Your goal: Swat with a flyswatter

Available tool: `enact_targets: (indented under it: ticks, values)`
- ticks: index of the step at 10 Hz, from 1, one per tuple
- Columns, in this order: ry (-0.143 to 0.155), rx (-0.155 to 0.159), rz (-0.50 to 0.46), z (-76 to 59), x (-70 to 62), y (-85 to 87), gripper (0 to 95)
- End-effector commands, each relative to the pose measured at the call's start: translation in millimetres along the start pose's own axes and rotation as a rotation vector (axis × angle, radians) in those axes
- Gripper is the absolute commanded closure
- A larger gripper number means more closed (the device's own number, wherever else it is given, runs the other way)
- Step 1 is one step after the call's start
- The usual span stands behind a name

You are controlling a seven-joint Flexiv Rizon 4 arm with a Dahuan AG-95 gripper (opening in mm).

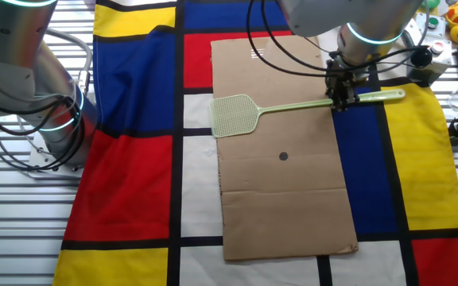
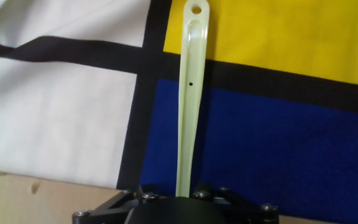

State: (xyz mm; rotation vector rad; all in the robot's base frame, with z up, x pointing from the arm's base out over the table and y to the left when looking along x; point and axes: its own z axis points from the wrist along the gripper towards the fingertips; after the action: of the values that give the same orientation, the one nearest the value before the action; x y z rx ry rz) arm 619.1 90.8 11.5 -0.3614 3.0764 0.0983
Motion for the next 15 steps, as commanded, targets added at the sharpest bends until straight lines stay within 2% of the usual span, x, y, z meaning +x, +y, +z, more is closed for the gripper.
enact_targets:
  ticks: [1,6,8,9,11,15]
  values:
    - [0.004,0.01,-0.027,1.0,-1.4,-0.4,76.0]
    - [0.008,0.021,-0.102,1.0,-1.6,-1.7,76.0]
    - [0.025,0.026,-0.081,0.8,-1.6,-1.7,76.0]
    - [0.044,0.035,-0.08,0.3,-1.8,-1.9,76.0]
    - [0.045,0.038,-0.082,0.4,-1.0,-2.0,76.0]
    - [0.072,0.038,-0.083,0.8,0.8,-2.3,76.0]
